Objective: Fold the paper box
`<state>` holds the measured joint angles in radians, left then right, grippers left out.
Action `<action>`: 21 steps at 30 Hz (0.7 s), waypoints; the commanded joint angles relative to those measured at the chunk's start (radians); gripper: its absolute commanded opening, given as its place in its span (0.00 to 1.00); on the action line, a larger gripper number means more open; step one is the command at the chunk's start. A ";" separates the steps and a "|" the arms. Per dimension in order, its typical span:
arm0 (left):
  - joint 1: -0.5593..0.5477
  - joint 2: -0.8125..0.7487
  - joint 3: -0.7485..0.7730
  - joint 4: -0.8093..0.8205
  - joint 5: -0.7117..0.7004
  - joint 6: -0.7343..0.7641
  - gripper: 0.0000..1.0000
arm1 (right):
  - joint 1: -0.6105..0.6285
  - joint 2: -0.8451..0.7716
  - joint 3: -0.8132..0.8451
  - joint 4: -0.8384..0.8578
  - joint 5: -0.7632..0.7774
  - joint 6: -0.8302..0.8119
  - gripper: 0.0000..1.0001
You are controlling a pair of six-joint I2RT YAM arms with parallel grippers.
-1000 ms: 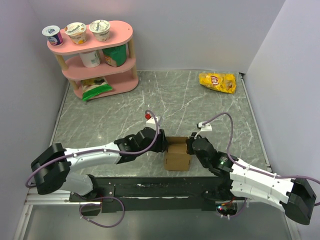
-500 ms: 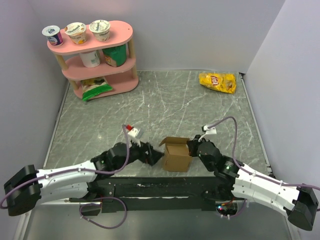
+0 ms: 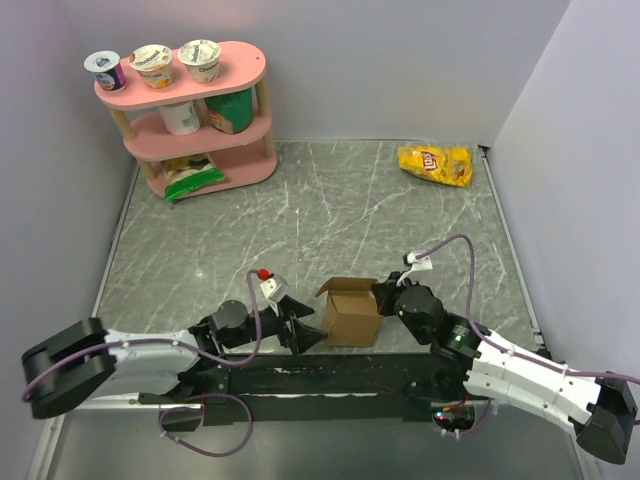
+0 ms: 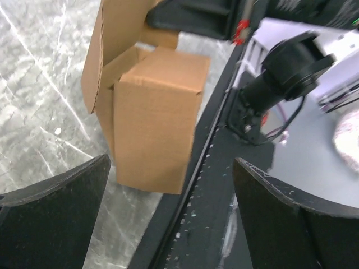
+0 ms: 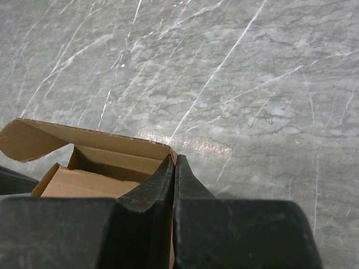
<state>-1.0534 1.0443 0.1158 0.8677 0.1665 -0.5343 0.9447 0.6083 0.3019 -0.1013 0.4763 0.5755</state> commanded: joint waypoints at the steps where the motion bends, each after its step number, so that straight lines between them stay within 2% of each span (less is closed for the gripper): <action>1: -0.002 0.131 0.039 0.208 0.030 0.056 0.96 | 0.003 -0.022 -0.009 -0.008 -0.011 -0.003 0.00; 12: -0.002 0.356 0.125 0.363 0.036 0.112 0.96 | 0.002 -0.024 -0.006 0.003 -0.027 -0.012 0.00; 16: -0.003 0.399 0.142 0.366 0.045 0.142 0.96 | 0.002 -0.019 -0.004 0.012 -0.038 -0.014 0.00; 21: -0.002 0.448 0.140 0.447 0.074 0.160 0.96 | 0.003 -0.010 -0.014 0.029 -0.051 -0.013 0.00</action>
<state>-1.0531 1.4616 0.2211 1.1687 0.1753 -0.4080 0.9436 0.5896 0.3019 -0.1108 0.4595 0.5552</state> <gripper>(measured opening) 0.961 0.032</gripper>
